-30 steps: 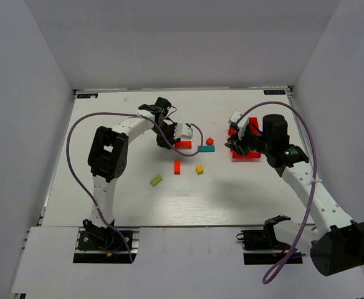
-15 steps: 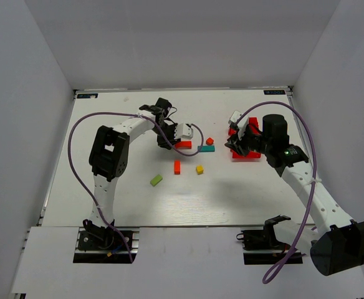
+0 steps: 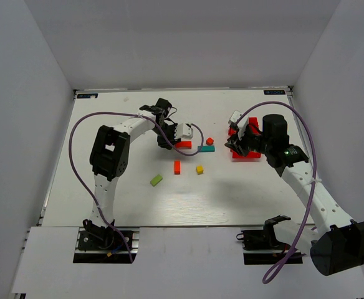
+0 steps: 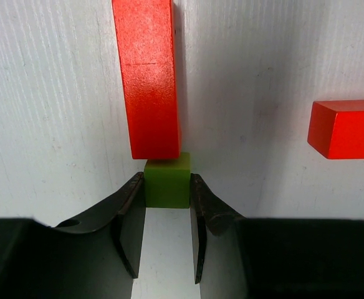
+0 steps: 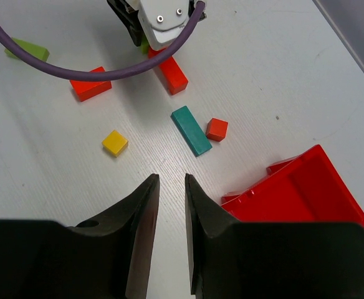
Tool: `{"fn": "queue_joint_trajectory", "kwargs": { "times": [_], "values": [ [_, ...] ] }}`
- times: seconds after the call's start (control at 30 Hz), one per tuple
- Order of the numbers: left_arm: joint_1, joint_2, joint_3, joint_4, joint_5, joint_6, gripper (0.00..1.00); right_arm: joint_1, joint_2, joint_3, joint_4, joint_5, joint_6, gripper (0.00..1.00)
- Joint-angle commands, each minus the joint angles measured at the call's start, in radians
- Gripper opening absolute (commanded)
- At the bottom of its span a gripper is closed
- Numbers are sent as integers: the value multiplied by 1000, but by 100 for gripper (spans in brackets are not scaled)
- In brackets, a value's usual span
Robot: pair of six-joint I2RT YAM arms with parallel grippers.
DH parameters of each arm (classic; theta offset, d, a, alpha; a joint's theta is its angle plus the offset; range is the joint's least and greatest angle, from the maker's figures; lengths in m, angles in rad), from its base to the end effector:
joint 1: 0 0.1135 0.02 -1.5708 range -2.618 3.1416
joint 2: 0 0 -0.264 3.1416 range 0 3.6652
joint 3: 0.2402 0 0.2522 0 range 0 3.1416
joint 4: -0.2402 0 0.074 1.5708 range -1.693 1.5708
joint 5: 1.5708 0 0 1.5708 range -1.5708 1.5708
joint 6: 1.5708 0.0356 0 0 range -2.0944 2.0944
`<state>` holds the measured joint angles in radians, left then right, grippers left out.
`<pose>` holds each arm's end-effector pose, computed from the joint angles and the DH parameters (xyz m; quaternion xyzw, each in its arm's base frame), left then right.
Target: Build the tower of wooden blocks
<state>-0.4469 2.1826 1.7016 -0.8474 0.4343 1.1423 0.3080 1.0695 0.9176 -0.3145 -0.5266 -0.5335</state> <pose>0.3922 -0.2046 0.1663 0.7100 0.6605 -0.1608 0.1839 0.2213 0.0892 0.3201 -0.4604 0.6946 0.1632 0.5282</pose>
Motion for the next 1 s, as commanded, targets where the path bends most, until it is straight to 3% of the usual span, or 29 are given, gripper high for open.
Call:
{"fn": "queue_joint_trajectory", "kwargs": {
  "times": [0.0, 0.97],
  "values": [
    [5, -4, 23, 11, 12, 0, 14, 2, 1, -5, 6, -9, -8, 29],
    [5, 5, 23, 11, 1, -29, 19, 0, -5, -5, 0, -12, -5, 29]
  ]
}}
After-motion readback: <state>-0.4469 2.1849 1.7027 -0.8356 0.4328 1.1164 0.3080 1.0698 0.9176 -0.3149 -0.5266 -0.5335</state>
